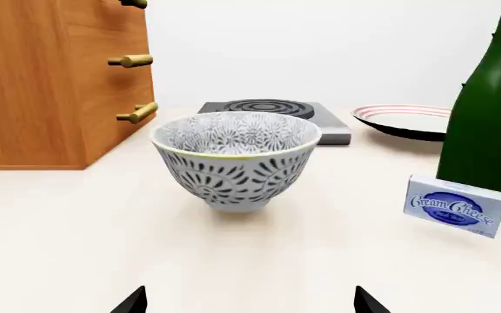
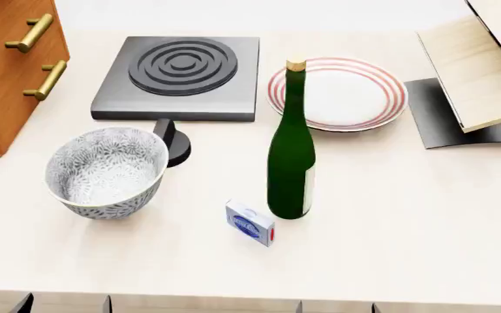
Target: Pick up the akita bowl and put it on the plate.
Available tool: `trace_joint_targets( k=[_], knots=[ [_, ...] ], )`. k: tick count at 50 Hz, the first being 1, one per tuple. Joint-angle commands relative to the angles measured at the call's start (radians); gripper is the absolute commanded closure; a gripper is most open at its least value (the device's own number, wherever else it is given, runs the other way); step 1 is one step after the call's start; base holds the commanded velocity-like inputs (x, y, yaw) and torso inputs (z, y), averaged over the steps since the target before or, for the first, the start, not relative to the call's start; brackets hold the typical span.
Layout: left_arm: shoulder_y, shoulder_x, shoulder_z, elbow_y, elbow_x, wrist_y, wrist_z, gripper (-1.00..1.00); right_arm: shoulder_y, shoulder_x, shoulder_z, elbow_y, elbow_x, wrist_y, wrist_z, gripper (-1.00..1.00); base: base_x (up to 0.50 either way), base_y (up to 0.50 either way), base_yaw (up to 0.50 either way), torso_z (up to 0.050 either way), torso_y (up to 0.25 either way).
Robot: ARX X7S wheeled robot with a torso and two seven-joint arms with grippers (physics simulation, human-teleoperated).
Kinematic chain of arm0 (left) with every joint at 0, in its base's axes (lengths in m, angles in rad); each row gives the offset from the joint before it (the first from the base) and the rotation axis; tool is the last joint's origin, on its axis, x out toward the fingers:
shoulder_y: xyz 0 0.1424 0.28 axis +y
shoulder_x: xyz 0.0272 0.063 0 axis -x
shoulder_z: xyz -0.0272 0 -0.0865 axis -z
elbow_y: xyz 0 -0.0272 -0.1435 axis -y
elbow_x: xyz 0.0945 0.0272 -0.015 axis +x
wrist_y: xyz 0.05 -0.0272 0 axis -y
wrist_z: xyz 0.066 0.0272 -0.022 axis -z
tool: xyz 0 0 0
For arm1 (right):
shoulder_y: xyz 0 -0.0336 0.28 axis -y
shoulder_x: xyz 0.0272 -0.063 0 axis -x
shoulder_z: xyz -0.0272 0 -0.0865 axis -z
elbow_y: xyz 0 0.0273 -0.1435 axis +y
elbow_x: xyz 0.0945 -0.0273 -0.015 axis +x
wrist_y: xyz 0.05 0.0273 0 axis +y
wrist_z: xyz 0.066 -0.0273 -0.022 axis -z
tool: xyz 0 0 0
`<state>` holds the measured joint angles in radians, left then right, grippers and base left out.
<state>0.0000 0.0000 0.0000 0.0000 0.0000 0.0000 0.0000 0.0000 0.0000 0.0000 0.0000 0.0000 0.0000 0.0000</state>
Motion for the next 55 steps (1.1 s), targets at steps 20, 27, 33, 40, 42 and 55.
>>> trace_joint_targets(
  k=[20,27,33,40,42,55],
  knots=[
    [0.024,-0.068,0.057,0.23,-0.019,-0.048,-0.102,-1.0,-0.028,0.065,-0.075,-0.159,0.041,0.036,0.105,-1.0,0.0,0.0,0.0,0.0,0.0],
    [0.016,-0.088,0.057,0.385,-0.016,-0.12,-0.122,-1.0,-0.023,0.08,-0.059,-0.299,0.061,0.107,0.134,-1.0,0.0,0.0,0.0,0.0,0.0],
    [0.016,-0.102,0.049,0.478,-0.017,-0.16,-0.138,-1.0,-0.018,0.092,-0.061,-0.407,0.067,0.158,0.152,-1.0,0.0,0.0,0.0,0.0,0.0],
    [-0.003,-0.12,0.033,0.57,-0.028,-0.21,-0.155,-1.0,-0.002,0.099,-0.062,-0.512,0.079,0.219,0.172,-1.0,0.0,0.0,0.0,0.0,0.0],
    [-0.004,-0.123,0.033,0.58,-0.025,-0.209,-0.161,-1.0,-0.002,0.101,-0.062,-0.515,0.087,0.215,0.173,-1.0,0.0,0.0,0.0,0.0,0.0],
    [-0.046,-0.119,-0.074,0.561,-0.122,-0.202,-0.213,-1.0,0.015,0.118,0.038,-0.505,0.194,0.216,0.202,-1.0,0.0,0.0,0.0,0.0,0.0]
  ],
)
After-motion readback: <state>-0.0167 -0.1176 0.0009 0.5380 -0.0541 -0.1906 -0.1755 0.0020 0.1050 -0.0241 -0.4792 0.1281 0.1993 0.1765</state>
